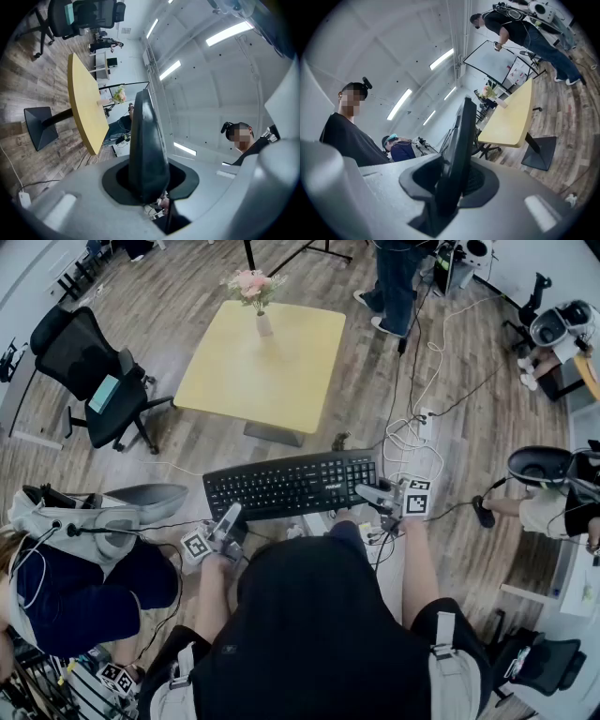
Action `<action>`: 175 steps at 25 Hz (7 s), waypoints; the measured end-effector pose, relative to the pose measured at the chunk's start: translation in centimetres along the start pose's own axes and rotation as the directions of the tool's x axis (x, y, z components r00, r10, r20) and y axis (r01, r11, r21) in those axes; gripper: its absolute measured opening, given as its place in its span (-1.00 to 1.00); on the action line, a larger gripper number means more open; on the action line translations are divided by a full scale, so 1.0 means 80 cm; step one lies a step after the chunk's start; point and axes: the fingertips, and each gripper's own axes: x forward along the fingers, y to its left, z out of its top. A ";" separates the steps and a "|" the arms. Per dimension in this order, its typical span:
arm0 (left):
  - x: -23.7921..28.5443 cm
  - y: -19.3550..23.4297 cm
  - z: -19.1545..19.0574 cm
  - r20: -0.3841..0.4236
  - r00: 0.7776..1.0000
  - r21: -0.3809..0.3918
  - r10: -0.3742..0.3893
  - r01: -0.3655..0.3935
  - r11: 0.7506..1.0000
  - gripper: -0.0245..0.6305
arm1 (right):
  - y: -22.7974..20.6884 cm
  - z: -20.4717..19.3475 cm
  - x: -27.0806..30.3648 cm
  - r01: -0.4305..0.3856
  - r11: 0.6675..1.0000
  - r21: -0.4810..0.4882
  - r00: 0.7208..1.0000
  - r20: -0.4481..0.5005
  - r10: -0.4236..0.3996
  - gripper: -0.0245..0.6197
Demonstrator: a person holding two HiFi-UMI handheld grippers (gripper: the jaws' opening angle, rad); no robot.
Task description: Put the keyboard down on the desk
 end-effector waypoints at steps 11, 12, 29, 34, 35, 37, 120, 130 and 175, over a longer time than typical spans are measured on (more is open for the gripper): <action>0.002 -0.006 0.002 0.003 1.000 0.012 0.004 -0.004 1.000 -0.69 | -0.001 0.004 0.003 -0.006 1.000 0.009 1.000 -0.009 0.006 -0.59; 0.001 -0.005 0.002 0.007 1.000 0.012 0.004 -0.004 1.000 -0.69 | -0.003 0.004 0.004 -0.006 1.000 0.010 1.000 -0.012 0.006 -0.59; 0.028 0.032 0.049 0.067 0.996 0.017 0.059 -0.060 0.998 -0.69 | -0.064 0.058 0.052 -0.032 0.999 0.038 0.997 -0.062 0.035 -0.58; 0.059 0.043 0.058 0.088 0.992 0.012 0.090 -0.092 0.996 -0.69 | -0.096 0.087 0.050 -0.043 0.997 0.067 0.996 -0.075 0.048 -0.57; 0.068 0.043 0.061 0.090 0.992 0.016 0.093 -0.095 0.995 -0.69 | -0.102 0.095 0.051 -0.048 0.996 0.074 0.996 -0.078 0.054 -0.57; 0.085 0.045 0.067 0.094 0.991 0.023 0.098 -0.101 0.995 -0.69 | -0.115 0.111 0.050 -0.059 0.995 0.086 0.995 -0.081 0.066 -0.57; 0.270 0.159 0.159 0.306 0.921 0.044 0.240 -0.265 0.963 -0.68 | -0.324 0.334 0.118 -0.128 0.983 0.132 0.954 -0.255 0.158 -0.55; 0.258 0.202 0.223 0.255 0.924 0.000 0.285 -0.295 0.956 -0.67 | -0.346 0.336 0.174 -0.064 0.983 0.174 0.963 -0.247 0.107 -0.54; 0.246 0.399 0.374 0.058 0.913 -0.209 0.405 -0.385 0.899 -0.63 | -0.496 0.302 0.317 0.149 0.893 0.425 0.971 -0.232 -0.051 -0.51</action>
